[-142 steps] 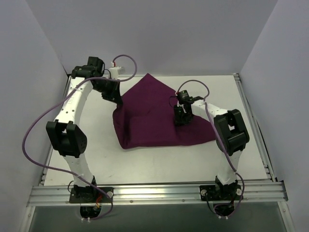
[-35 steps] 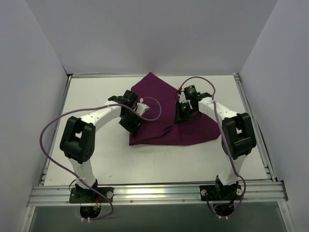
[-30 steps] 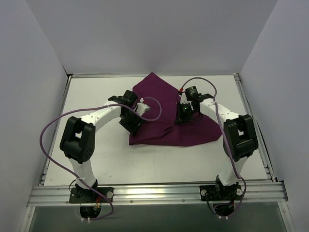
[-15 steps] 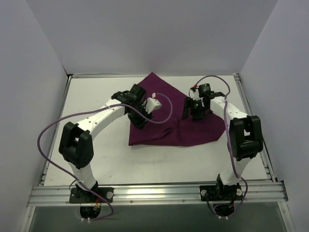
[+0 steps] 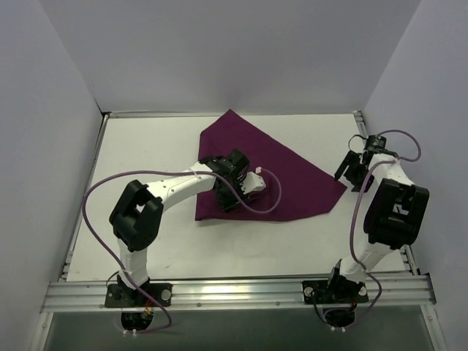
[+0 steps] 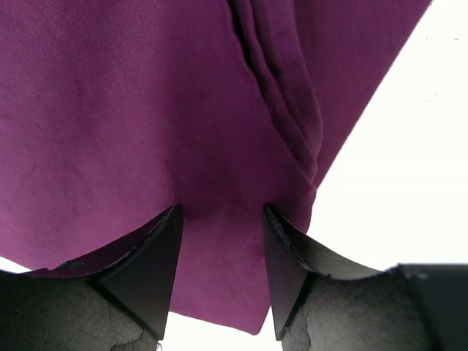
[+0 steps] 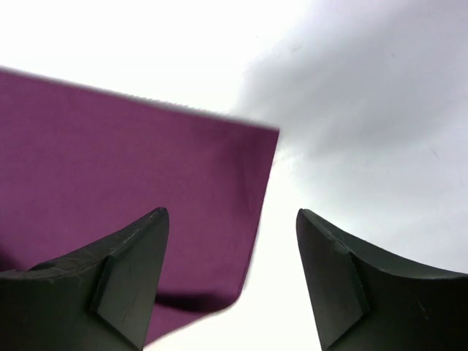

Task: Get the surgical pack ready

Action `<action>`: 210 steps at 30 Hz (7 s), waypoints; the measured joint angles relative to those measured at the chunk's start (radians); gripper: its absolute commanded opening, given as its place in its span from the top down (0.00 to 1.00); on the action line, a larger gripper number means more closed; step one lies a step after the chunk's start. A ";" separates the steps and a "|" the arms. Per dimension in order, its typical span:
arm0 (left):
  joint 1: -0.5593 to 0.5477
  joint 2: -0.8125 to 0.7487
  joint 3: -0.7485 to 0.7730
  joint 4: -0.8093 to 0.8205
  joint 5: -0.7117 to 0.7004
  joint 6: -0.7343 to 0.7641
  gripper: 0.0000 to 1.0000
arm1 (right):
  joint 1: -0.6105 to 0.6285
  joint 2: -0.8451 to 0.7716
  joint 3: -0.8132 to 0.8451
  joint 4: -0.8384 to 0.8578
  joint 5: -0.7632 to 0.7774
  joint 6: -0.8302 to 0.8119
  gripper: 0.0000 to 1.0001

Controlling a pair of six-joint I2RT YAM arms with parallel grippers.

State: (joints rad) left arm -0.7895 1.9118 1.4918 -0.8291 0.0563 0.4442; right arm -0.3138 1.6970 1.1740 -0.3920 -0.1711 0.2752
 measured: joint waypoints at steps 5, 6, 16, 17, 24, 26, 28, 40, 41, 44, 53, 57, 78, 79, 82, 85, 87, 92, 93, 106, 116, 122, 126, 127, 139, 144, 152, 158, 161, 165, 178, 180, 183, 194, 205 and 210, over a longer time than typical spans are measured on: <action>-0.001 -0.001 -0.013 0.019 -0.006 0.013 0.43 | -0.003 0.146 0.003 0.064 -0.003 -0.004 0.39; -0.001 -0.002 -0.013 0.020 -0.008 0.013 0.43 | -0.006 0.169 0.011 0.064 0.001 -0.010 0.39; 0.061 -0.008 0.040 -0.010 -0.011 -0.026 0.43 | -0.030 0.142 -0.079 0.241 -0.014 -0.008 1.00; 0.081 -0.008 0.060 -0.021 0.002 -0.035 0.43 | -0.034 0.139 -0.089 0.255 -0.022 -0.002 1.00; 0.210 -0.008 0.157 -0.071 0.064 -0.088 0.43 | -0.031 0.130 -0.093 0.258 -0.055 0.000 1.00; 0.255 -0.009 0.171 -0.075 0.090 -0.111 0.43 | -0.018 0.120 -0.093 0.220 -0.061 -0.008 1.00; 0.307 -0.010 0.171 -0.076 0.100 -0.132 0.43 | 0.009 0.098 -0.090 0.171 -0.065 -0.012 1.00; 0.445 -0.010 0.122 -0.059 0.053 -0.182 0.43 | 0.399 -0.093 0.044 0.050 -0.145 0.056 1.00; 0.449 -0.009 0.122 -0.055 0.053 -0.184 0.43 | 0.437 -0.092 0.047 0.051 -0.157 0.072 1.00; 0.467 0.003 0.122 -0.046 0.053 -0.192 0.43 | 0.563 -0.063 0.072 0.049 -0.187 0.126 1.00; 0.496 0.039 0.081 0.002 0.075 -0.210 0.43 | 0.817 0.225 0.449 0.080 -0.291 0.213 1.00; 0.496 0.040 0.077 0.026 0.165 -0.237 0.44 | 0.857 0.288 0.502 0.142 -0.344 0.277 1.00; 0.523 0.123 0.105 0.130 0.330 -0.344 0.64 | 0.971 0.244 0.361 0.464 -0.250 0.558 1.00; 0.525 0.131 0.114 0.132 0.346 -0.357 0.64 | 0.978 0.217 0.319 0.488 -0.238 0.564 1.00; 0.532 0.151 0.143 0.130 0.371 -0.382 0.63 | 0.996 0.154 0.231 0.525 -0.209 0.569 1.00; 0.542 0.156 0.179 0.103 0.372 -0.384 0.62 | 1.003 0.117 0.179 0.569 -0.177 0.570 1.00; 0.545 0.156 0.204 0.081 0.369 -0.382 0.62 | 1.005 0.111 0.172 0.592 -0.160 0.570 1.00; 0.549 0.131 0.212 0.019 0.337 -0.379 0.56 | 1.008 0.111 0.172 0.637 -0.121 0.569 1.00; 0.551 0.125 0.211 0.011 0.328 -0.379 0.53 | 1.008 0.111 0.172 0.639 -0.116 0.568 1.00; 0.592 0.170 0.150 0.030 0.277 -0.386 0.57 | 1.022 0.114 0.176 0.687 -0.072 0.560 1.00; 0.591 0.216 0.068 0.142 0.396 -0.460 0.65 | 1.099 0.297 0.173 0.856 -0.021 0.589 1.00; 0.609 0.211 0.060 0.174 0.384 -0.512 0.64 | 1.140 0.454 0.207 0.906 -0.014 0.608 0.74; 0.622 0.192 0.046 0.187 0.359 -0.512 0.63 | 1.146 0.455 0.256 0.891 -0.008 0.572 0.50; 0.627 0.189 0.046 0.188 0.352 -0.511 0.61 | 1.148 0.455 0.270 0.875 -0.009 0.558 0.47; 0.756 0.152 0.182 0.079 0.295 -0.423 0.28 | 1.106 0.312 0.436 0.597 -0.047 0.372 0.40; 0.731 0.119 0.289 -0.062 0.348 -0.338 0.19 | 0.923 0.156 0.369 0.527 -0.102 0.319 0.38; 0.611 0.119 0.233 -0.206 0.376 -0.255 0.23 | 0.611 0.232 0.287 0.388 -0.188 0.229 0.57; 0.580 0.131 0.174 -0.216 0.363 -0.227 0.58 | 0.584 0.367 0.234 0.405 -0.268 0.193 0.78; 0.580 0.131 0.130 -0.207 0.355 -0.217 0.68 | 0.590 0.389 0.195 0.451 -0.286 0.201 0.78; 0.581 0.152 0.105 -0.194 0.328 -0.216 0.76 | 0.588 0.391 0.169 0.511 -0.294 0.227 0.74; 0.640 0.192 0.111 -0.153 0.322 -0.232 0.72 | 0.648 0.104 0.199 0.227 -0.182 0.010 0.59; 0.683 0.179 0.131 -0.162 0.320 -0.234 0.72 | 0.719 0.011 0.190 0.229 -0.185 -0.010 0.67; 0.727 0.152 0.192 -0.178 0.322 -0.230 0.70 | 0.843 -0.090 0.119 0.301 -0.254 -0.014 0.88; 0.586 0.119 0.312 -0.205 0.452 -0.226 0.67 | 0.978 0.051 -0.132 0.445 -0.404 0.018 1.00; 0.565 0.169 0.206 -0.193 0.392 -0.235 0.66 | 0.924 0.097 0.045 0.290 -0.438 -0.101 0.93; 0.579 0.169 0.379 -0.206 0.422 -0.222 0.60 | 0.755 0.089 0.201 0.323 -0.522 -0.052 0.91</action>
State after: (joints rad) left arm -0.2108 2.0808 1.8706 -1.0351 0.4786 0.2226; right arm 0.4412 1.7863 1.3754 -0.0685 -0.6933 0.2234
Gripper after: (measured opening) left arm 0.382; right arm 0.098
